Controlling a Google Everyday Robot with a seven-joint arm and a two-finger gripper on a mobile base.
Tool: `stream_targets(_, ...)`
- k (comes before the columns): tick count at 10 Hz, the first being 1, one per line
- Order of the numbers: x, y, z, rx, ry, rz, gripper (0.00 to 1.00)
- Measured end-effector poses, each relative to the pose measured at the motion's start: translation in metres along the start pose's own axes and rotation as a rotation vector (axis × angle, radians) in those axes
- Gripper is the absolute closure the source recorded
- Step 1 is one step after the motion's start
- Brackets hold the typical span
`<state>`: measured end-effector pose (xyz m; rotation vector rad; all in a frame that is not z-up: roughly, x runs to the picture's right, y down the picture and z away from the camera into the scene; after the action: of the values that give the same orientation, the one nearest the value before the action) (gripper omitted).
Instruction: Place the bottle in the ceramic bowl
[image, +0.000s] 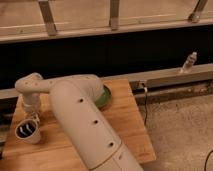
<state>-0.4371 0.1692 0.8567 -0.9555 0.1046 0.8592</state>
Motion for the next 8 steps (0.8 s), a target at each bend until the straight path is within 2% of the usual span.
stream_targets(1,0.0,0.001,0.002,-0.004,-0.003,0.003,0.99)
stream_targets(5,0.0,-0.001,0.001,-0.015,-0.019,0.013,1.0)
stream_targets(6,-0.002,0.001,-0.004,-0.024,-0.039,0.008,1.0)
stream_targets(8,-0.008,-0.002,-0.029,-0.023,-0.092,0.001,1.0)
